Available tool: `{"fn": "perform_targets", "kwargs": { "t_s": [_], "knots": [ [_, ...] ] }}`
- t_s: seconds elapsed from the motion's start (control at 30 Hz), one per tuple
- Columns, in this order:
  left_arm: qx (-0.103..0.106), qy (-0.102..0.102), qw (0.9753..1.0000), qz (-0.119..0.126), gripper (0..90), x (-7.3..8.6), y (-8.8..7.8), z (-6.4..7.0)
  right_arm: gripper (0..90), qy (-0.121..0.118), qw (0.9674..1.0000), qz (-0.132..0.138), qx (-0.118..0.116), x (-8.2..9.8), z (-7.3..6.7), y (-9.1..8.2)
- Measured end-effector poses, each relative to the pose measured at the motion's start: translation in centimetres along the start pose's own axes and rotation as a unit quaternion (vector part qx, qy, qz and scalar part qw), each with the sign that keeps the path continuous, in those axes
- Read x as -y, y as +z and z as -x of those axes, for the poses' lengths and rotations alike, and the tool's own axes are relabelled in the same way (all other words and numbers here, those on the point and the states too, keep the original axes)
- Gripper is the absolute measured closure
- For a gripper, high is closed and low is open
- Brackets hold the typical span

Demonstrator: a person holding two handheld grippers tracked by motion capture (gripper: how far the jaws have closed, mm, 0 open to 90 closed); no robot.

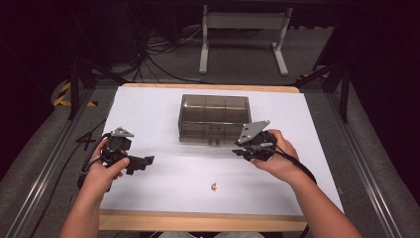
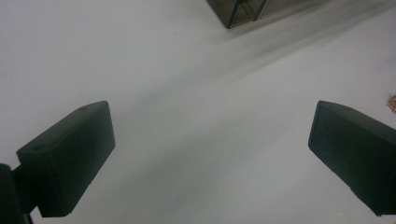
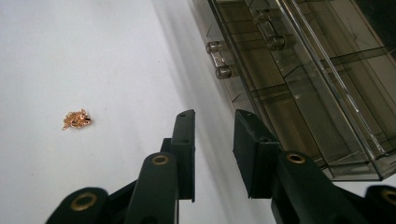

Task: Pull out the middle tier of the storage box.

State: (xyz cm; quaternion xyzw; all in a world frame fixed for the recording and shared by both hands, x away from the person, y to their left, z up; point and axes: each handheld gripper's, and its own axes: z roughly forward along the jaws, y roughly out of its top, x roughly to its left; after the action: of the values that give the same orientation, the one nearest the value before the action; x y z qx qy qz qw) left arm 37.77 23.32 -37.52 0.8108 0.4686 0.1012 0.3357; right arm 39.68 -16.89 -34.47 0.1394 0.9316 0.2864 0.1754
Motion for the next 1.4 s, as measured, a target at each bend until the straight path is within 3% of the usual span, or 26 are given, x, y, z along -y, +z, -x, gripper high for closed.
{"fn": "perform_targets", "kwargs": {
  "t_s": [0.43,0.67,0.8,1.17,1.4],
  "knots": [
    [0.0,0.001,1.0,-0.001,1.2,0.0,0.0,-0.1,68.9,0.018,0.9994,-0.021,-0.019,-0.7,2.0,0.0],
    [0.0,-0.001,1.0,-0.001,1.2,0.0,0.0,-0.1,66.1,0.015,0.9988,-0.042,-0.02,-1.0,3.0,0.2],
    [0.0,0.002,1.0,-0.001,1.2,0.0,0.0,-0.1,65.6,0.02,0.9981,-0.047,-0.033,-1.0,3.7,0.5],
    [0.0,-0.001,1.0,-0.001,1.2,0.0,0.0,-0.1,66.7,0.033,0.9957,-0.077,-0.04,-0.9,5.1,1.8],
    [-0.001,-0.002,1.0,-0.001,1.2,0.0,0.0,-0.1,68.6,0.037,0.9926,-0.097,-0.063,-0.5,6.2,2.7]
  ]
}}
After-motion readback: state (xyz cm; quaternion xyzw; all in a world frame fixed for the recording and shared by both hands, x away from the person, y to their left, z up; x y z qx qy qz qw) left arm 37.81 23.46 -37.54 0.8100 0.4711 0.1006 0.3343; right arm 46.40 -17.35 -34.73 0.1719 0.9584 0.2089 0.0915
